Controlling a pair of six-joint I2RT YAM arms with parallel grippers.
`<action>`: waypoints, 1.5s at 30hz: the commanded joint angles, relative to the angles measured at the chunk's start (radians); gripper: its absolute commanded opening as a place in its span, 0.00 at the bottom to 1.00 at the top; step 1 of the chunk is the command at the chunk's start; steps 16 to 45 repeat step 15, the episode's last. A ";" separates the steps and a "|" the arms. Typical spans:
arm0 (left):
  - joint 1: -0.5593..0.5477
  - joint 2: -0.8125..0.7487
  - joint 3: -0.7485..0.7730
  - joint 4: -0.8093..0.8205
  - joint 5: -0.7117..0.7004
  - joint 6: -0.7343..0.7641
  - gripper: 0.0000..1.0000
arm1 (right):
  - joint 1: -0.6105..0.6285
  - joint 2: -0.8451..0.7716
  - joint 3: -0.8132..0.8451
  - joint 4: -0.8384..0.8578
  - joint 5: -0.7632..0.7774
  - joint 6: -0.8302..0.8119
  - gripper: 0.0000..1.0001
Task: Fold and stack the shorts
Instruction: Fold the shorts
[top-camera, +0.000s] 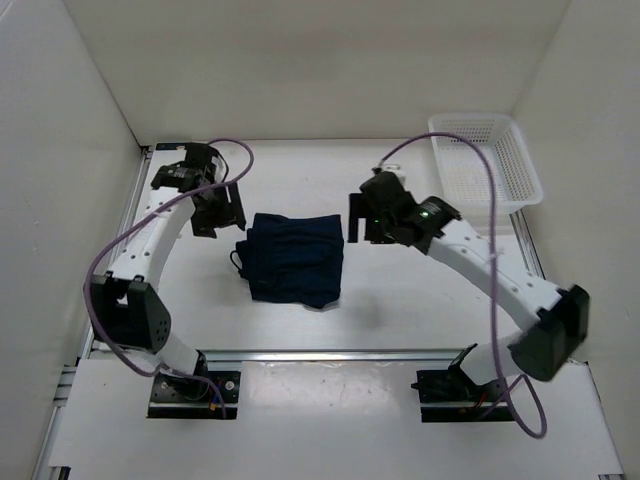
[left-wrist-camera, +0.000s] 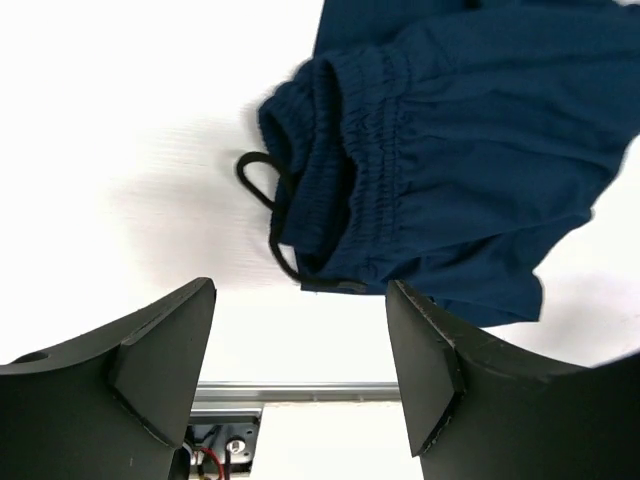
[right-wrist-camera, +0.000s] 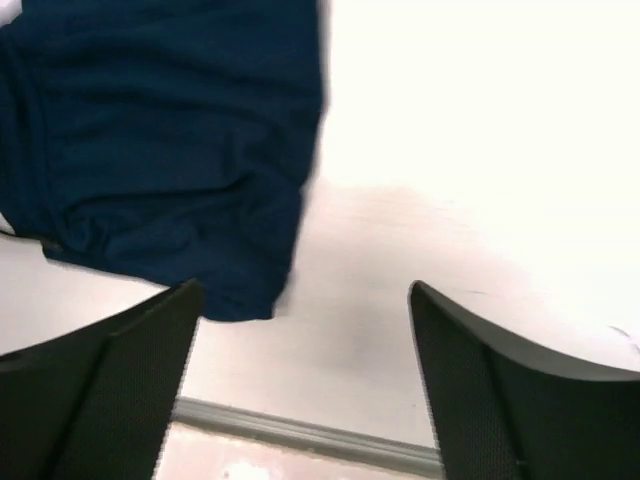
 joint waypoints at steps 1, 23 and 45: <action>0.019 -0.160 -0.001 -0.028 0.011 -0.006 0.80 | -0.024 -0.149 -0.085 -0.054 0.200 0.015 0.94; 0.019 -0.771 -0.107 0.047 -0.162 -0.141 1.00 | -0.061 -0.544 -0.190 -0.212 0.539 0.120 1.00; 0.019 -0.771 -0.107 0.047 -0.162 -0.141 1.00 | -0.061 -0.544 -0.190 -0.212 0.539 0.120 1.00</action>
